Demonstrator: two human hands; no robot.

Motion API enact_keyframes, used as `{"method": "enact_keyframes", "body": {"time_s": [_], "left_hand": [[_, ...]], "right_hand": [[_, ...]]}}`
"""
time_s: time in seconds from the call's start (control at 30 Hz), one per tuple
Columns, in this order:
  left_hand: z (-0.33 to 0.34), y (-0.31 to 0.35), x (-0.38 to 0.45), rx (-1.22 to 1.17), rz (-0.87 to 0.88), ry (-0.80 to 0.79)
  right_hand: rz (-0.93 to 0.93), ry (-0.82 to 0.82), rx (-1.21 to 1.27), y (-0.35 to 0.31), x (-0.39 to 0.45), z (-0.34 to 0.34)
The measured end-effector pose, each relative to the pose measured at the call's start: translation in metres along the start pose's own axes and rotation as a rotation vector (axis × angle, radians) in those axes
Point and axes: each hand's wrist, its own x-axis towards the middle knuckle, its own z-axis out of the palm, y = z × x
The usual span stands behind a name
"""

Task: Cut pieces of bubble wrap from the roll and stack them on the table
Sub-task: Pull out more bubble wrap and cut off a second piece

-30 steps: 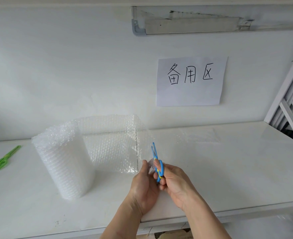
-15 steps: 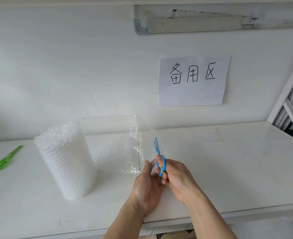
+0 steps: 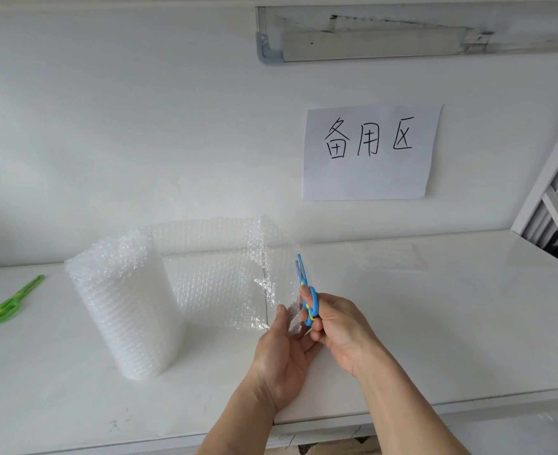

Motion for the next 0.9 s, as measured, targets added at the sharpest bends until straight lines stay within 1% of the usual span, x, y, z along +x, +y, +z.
{"method": "enact_keyframes", "body": {"time_s": [0.33, 0.57, 0.9], "left_hand": [[0.006, 0.003, -0.007, -0.001, 0.010, -0.002], [0.005, 0.002, -0.005, 0.028, 0.022, 0.031], [0.003, 0.001, -0.003, 0.100, 0.023, 0.052]], "right_hand": [[0.011, 0.001, -0.029, -0.008, 0.007, -0.001], [0.037, 0.031, 0.025, -0.018, 0.006, -0.001], [0.025, 0.020, 0.065, -0.023, 0.010, -0.001]]}}
